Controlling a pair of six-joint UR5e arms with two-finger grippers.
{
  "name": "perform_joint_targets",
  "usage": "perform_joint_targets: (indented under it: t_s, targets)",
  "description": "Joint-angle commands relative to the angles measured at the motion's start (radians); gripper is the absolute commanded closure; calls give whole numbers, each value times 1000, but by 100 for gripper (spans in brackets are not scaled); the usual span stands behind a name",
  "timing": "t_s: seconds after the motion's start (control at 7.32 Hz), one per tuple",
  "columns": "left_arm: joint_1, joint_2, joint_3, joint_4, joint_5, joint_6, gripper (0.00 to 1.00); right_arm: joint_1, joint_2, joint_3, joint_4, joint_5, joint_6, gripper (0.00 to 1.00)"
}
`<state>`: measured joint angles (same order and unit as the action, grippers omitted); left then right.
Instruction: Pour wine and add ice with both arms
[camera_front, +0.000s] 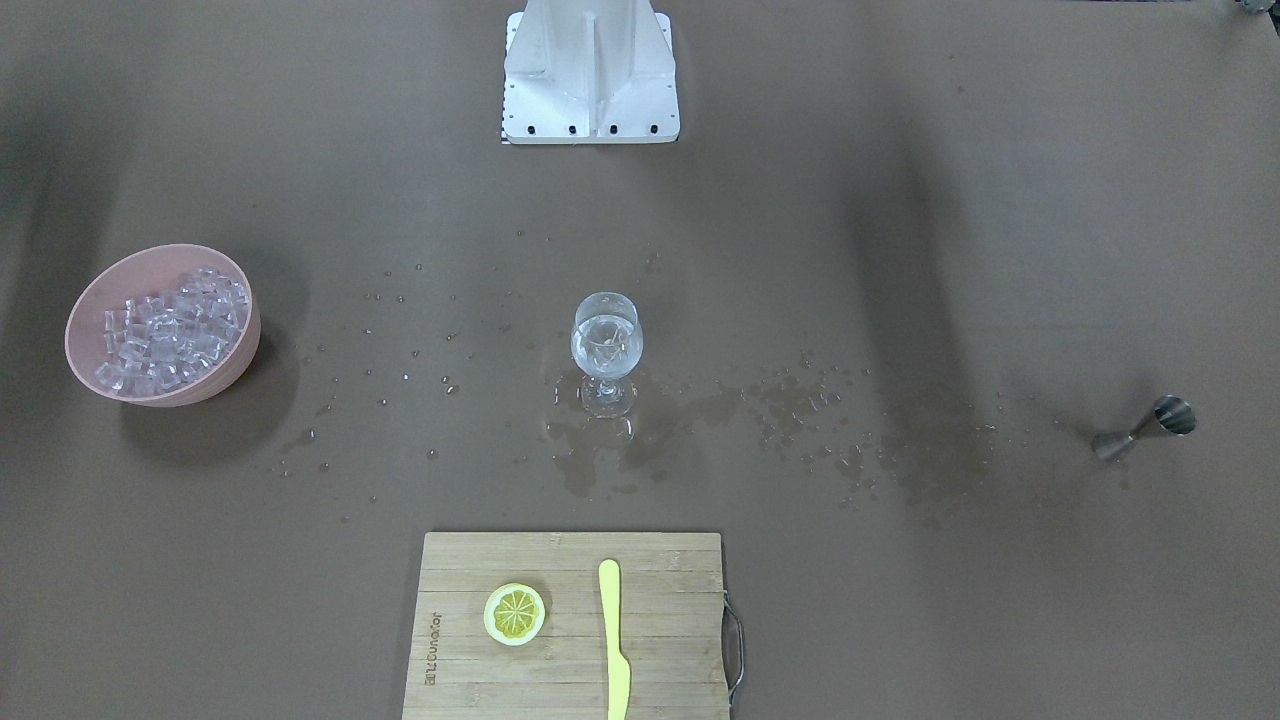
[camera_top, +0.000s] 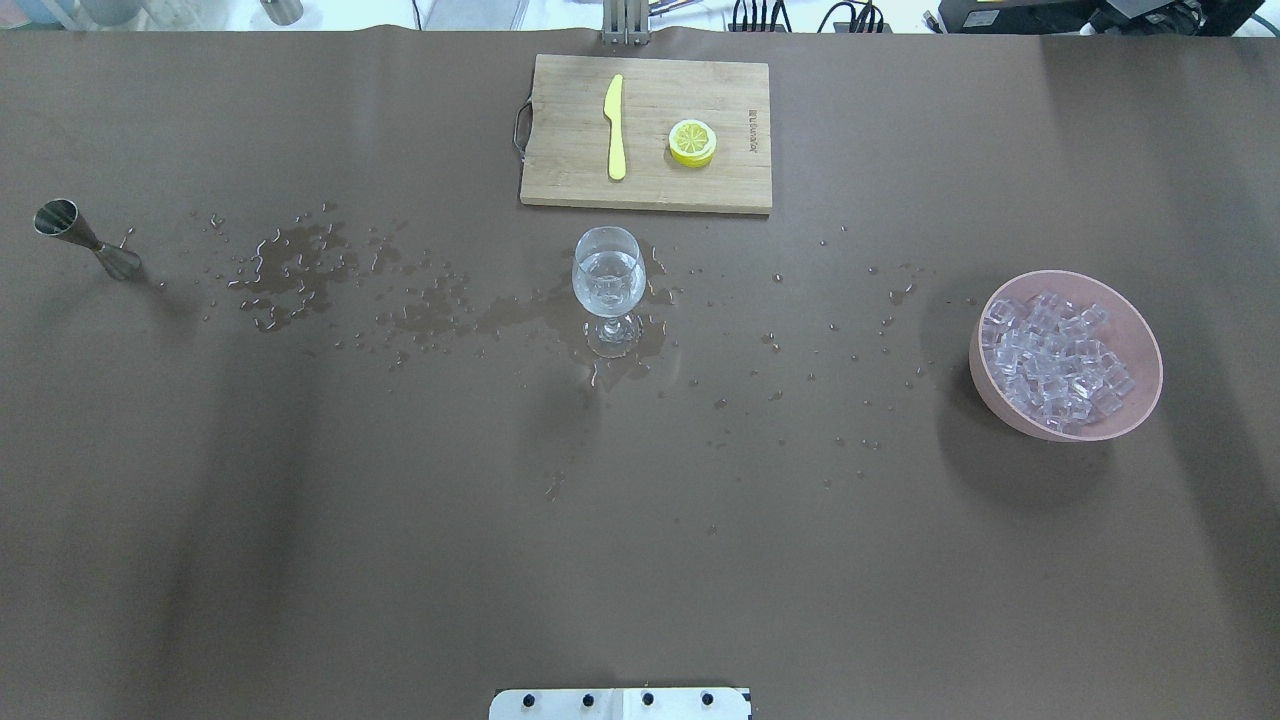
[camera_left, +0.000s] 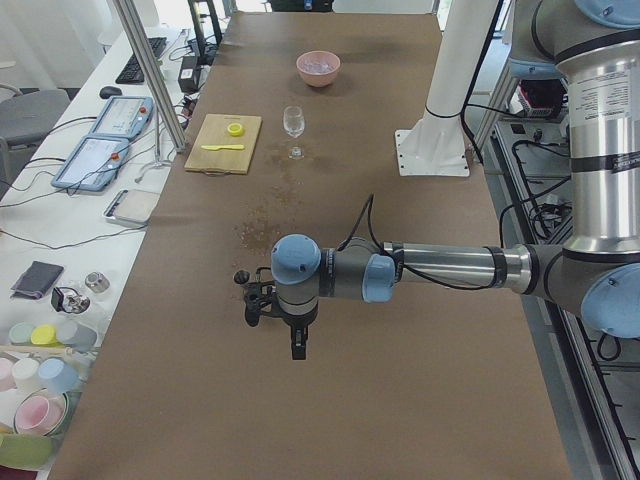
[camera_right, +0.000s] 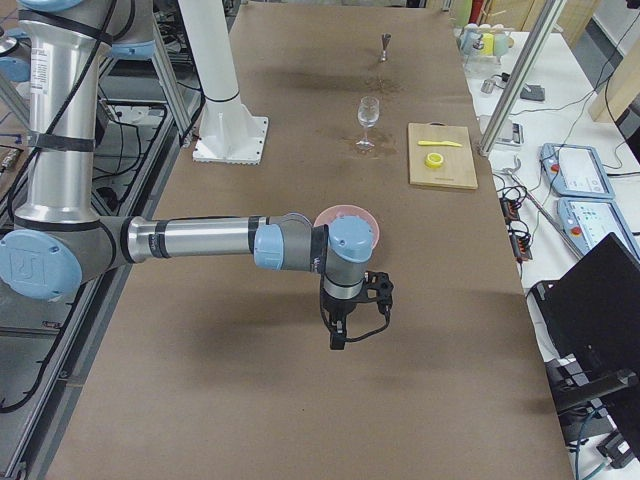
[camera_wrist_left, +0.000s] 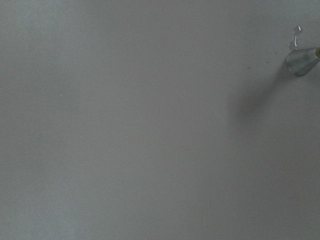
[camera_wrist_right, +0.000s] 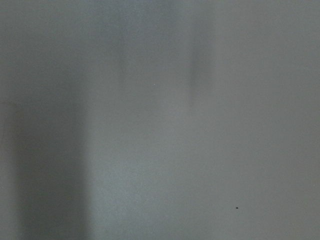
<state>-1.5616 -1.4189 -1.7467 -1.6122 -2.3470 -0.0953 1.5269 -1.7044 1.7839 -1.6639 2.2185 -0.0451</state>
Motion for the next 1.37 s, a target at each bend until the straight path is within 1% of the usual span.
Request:
perform_joint_targets:
  t_s: [0.0, 0.41, 0.96, 1.23]
  targets:
    - [0, 0, 1, 0, 0, -1, 2, 2, -3, 23, 10, 9, -10, 0]
    - [0, 2, 9, 0, 0, 0, 2, 1, 6, 34, 10, 6, -7, 0]
    - [2, -6, 71, 0, 0, 0, 2, 1, 6, 34, 10, 7, -7, 0]
    - [2, -9, 72, 0, 0, 2, 2, 1, 8, 35, 10, 7, -7, 0]
